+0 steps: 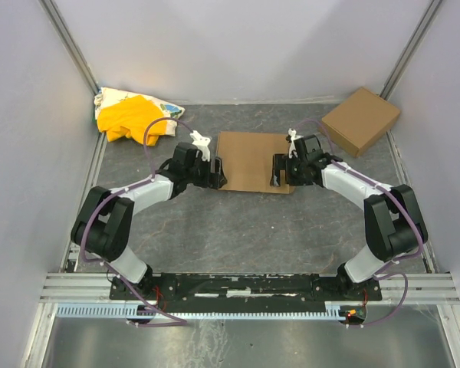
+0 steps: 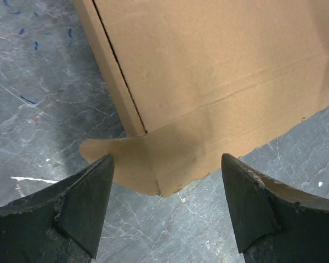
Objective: Fold the paper box
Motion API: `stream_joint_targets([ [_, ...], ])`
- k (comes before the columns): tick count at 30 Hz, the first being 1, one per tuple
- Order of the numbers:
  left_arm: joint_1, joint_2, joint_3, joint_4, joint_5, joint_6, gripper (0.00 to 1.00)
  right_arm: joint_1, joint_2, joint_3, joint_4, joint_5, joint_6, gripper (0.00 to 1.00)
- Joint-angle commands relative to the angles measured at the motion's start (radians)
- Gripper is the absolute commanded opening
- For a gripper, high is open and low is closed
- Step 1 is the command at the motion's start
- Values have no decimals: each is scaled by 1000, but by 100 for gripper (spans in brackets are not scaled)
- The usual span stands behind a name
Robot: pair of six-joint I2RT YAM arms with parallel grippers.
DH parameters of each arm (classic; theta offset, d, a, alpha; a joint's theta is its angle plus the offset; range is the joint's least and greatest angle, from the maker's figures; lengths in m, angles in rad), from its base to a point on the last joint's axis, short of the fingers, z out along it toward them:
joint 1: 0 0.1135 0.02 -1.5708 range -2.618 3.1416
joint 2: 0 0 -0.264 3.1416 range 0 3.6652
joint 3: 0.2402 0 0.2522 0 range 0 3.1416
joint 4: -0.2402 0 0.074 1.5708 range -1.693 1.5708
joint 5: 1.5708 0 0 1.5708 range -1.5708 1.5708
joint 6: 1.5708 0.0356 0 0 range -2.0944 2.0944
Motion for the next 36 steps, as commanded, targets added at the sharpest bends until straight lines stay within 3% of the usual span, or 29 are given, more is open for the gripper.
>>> stream_joint_targets([
  [1, -18, 17, 39, -11, 6, 47, 86, 10, 9, 46, 6, -5, -17, 95],
  [23, -40, 38, 190, -234, 140, 40, 84, 33, -11, 71, -78, -87, 9, 87],
  [36, -39, 47, 234, -348, 55, 70, 83, 33, 3, 150, -247, -54, 7, 86],
])
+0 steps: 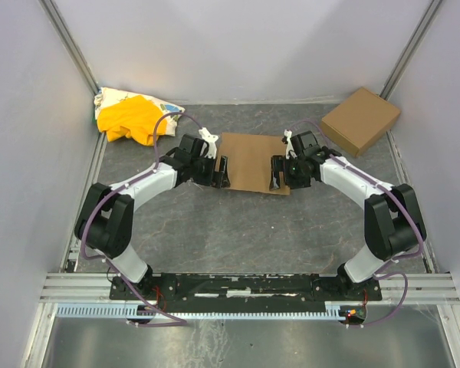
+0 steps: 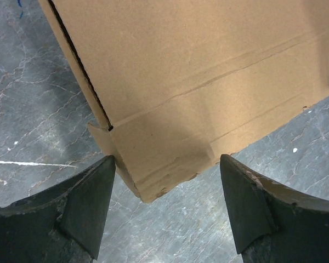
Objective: Fold the paper box
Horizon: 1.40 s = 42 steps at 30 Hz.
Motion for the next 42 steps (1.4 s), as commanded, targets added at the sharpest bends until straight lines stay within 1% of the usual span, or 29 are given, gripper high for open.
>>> stream_joint_targets([
  [1, -3, 7, 53, -32, -11, 47, 83, 7, -6, 77, -84, -2, 5, 86],
  [7, -4, 5, 81, -58, -1, 41, 83, 7, 3, 122, -158, -11, 4, 85],
  [10, -5, -3, 86, -61, 0, 42, 84, 7, 5, 122, -159, -1, -1, 84],
  [15, -2, 4, 71, -55, -37, 59, 85, 7, -9, 84, -107, 29, -23, 91],
  [21, -3, 33, 55, -17, -63, 56, 86, 13, 3, 24, -2, 38, -49, 93],
  [27, -3, -15, -19, 125, -88, 15, 86, 14, 23, -11, 70, 56, -44, 93],
  [29, -2, -25, -39, 167, -84, 3, 86, 14, 25, -21, 88, 57, -36, 94],
  [34, -3, -17, -52, 207, -47, -31, 85, 16, 25, -41, 127, 37, -19, 94],
  [42, -3, -27, -49, 196, 25, -63, 84, 27, 4, -50, 110, -19, 15, 92],
])
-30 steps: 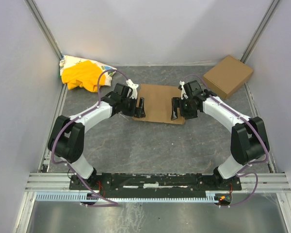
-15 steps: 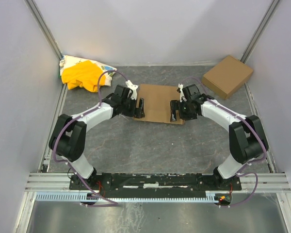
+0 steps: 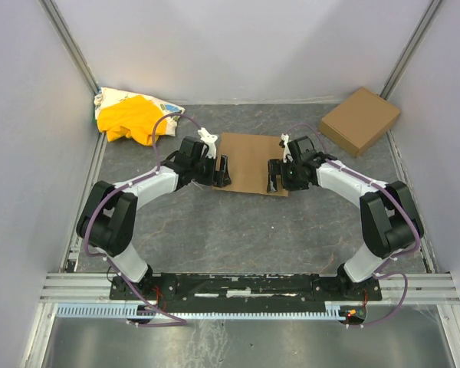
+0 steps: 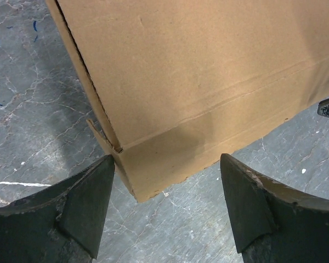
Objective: Fold the paper box
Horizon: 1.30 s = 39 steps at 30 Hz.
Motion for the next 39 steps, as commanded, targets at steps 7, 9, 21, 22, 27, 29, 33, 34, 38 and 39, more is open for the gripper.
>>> stream_joint_targets([
  [7, -4, -50, 26, 9, 94, -44, 82, 12, -34, 16, -23, -61, 44, 89],
  [9, -4, -50, 38, -7, 104, -42, 81, 12, -35, 28, -45, -61, 45, 88],
  [21, -4, -60, 126, -149, 103, -37, 79, 12, -13, 130, -187, -67, 59, 77],
  [22, -5, -59, 136, -163, 101, -37, 79, 12, -11, 140, -201, -67, 60, 76],
  [27, -3, -46, 187, -242, 88, -32, 79, 11, -12, 173, -253, -52, 65, 72],
  [29, -4, -41, 199, -268, 78, -25, 79, 12, -14, 183, -280, -37, 64, 72],
  [33, -4, -40, 198, -289, 63, -16, 79, 12, -20, 181, -292, -24, 54, 73],
  [34, -4, -38, 198, -293, 65, -14, 79, 11, -20, 179, -293, -24, 54, 74],
  [38, -4, -31, 195, -307, 72, -16, 79, 12, -9, 174, -293, -48, 58, 74],
  [39, -5, -33, 195, -310, 74, -16, 79, 12, -5, 173, -294, -56, 59, 73],
])
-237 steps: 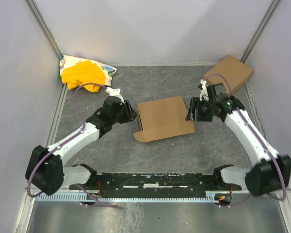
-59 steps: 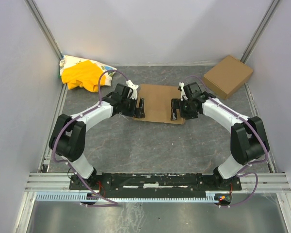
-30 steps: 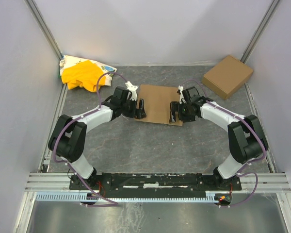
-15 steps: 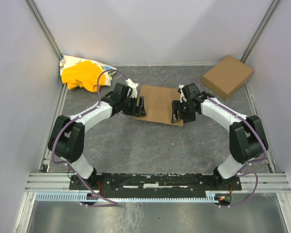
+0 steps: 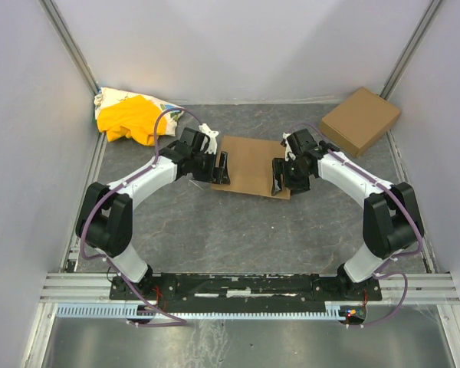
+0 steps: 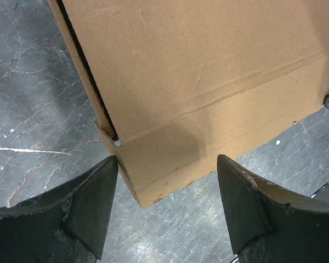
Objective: Fold the paper box
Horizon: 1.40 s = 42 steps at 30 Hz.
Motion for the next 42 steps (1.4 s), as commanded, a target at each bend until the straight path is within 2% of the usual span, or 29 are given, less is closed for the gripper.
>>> stream_joint_targets([
  [1, -5, -26, 35, -15, 28, -5, 79, 8, 1, 30, 6, -43, 5, 74],
  [19, -5, 12, 96, -159, 58, 30, 76, 8, 24, 31, -41, -141, -16, 73],
  [31, -4, 51, 116, -196, 120, 43, 73, 8, 43, 28, -60, -199, -10, 71],
  [42, -5, 43, 128, -212, 119, 41, 73, 7, 43, 84, -165, -219, -49, 71],
])
